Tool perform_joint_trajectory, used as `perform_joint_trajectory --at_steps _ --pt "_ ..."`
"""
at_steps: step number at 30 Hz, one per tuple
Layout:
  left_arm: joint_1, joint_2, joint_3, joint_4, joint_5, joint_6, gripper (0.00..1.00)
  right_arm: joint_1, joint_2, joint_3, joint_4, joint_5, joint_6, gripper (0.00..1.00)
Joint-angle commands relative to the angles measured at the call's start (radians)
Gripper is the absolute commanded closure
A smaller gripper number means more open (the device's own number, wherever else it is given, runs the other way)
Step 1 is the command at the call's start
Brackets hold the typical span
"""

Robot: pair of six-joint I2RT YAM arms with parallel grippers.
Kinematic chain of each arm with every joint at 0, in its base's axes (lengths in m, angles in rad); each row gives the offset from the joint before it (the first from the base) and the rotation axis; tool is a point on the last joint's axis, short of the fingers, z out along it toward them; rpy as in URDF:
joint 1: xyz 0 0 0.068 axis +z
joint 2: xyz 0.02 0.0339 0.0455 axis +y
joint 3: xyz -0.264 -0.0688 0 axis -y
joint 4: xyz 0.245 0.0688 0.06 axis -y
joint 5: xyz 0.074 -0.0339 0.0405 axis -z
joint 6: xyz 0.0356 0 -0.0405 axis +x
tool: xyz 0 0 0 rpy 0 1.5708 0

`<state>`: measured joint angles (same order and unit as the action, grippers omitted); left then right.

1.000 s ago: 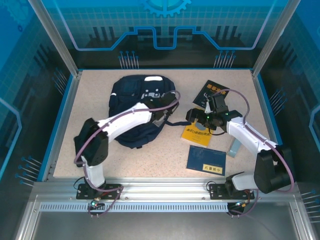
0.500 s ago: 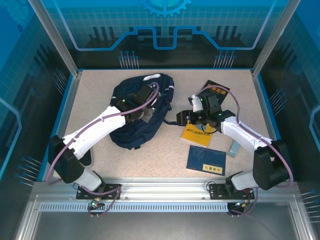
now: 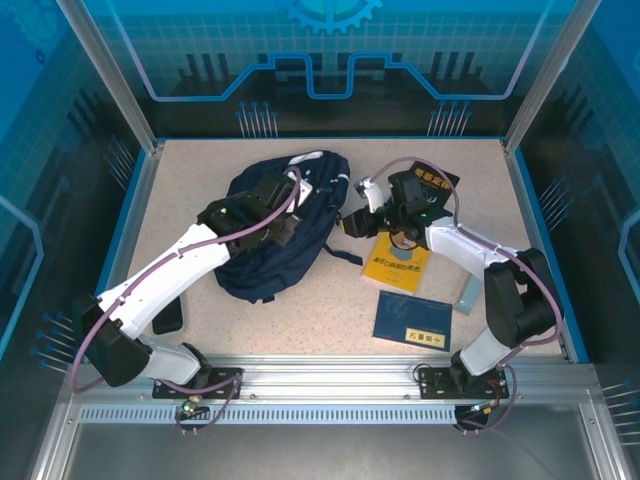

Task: Pack the student bag
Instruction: Unzip the student bag at the top-center of the table.

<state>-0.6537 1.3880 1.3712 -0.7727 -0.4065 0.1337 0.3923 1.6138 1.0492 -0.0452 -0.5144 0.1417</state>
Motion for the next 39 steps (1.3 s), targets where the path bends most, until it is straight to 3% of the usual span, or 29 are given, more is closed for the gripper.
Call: perform_joint_trajectory --at_steps 1,4,10,15,24,35,39 --pt "0.012 -0.064 0.007 0.116 -0.005 0.006 1.00 0.014 0.034 0.043 0.058 -0.095 -0.034 0.69" --pt "0.015 -0.066 0.003 0.116 0.000 0.001 1.00 0.013 0.056 0.053 0.070 -0.122 -0.036 0.80" --pt "0.016 -0.072 -0.005 0.123 0.014 -0.011 1.00 0.012 0.066 0.049 0.082 -0.079 -0.066 0.85" --pt "0.016 -0.073 -0.009 0.127 0.024 -0.019 1.00 0.013 0.078 0.052 0.088 -0.073 -0.079 0.83" --pt "0.017 -0.073 -0.008 0.129 0.023 -0.024 1.00 0.038 0.102 0.069 0.029 -0.017 -0.146 0.70" --pt "0.028 -0.070 -0.018 0.134 0.019 -0.041 1.00 0.054 0.095 0.074 0.038 0.057 -0.171 1.00" --pt "0.029 -0.052 -0.030 0.144 0.018 -0.075 1.00 0.059 0.048 0.050 0.004 0.008 -0.172 1.00"
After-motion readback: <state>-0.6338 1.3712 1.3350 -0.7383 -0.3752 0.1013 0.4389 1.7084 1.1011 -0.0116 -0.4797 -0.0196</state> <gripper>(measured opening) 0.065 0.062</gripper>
